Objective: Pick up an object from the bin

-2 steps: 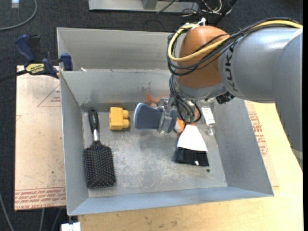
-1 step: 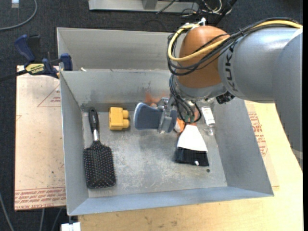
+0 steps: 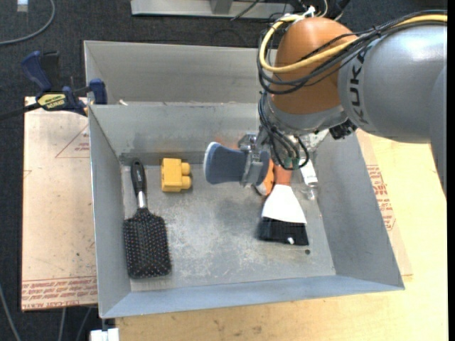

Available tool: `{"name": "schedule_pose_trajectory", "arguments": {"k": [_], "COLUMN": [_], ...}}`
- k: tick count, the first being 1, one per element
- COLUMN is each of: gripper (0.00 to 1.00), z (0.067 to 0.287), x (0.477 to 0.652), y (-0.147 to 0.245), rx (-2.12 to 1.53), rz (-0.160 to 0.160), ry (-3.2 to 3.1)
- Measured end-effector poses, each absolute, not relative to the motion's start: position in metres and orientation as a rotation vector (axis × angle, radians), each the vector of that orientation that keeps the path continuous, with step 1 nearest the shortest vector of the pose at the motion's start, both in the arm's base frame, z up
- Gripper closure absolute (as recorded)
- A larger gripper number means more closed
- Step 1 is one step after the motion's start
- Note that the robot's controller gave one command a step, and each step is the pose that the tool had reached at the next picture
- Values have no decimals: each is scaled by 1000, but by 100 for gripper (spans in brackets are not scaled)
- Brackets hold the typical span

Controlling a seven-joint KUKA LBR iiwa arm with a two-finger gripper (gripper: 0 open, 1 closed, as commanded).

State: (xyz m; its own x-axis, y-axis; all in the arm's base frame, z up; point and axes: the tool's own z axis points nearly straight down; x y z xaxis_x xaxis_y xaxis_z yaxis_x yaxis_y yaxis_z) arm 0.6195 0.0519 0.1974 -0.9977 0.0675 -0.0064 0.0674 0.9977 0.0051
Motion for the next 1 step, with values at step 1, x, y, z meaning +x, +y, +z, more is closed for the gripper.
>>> {"name": "schedule_pose_trajectory", "arguments": {"k": [1], "gripper": [100], "z": [268], "x": [618], "y": [56], "rx": [133], "rz": [10], "ry": [3126]}}
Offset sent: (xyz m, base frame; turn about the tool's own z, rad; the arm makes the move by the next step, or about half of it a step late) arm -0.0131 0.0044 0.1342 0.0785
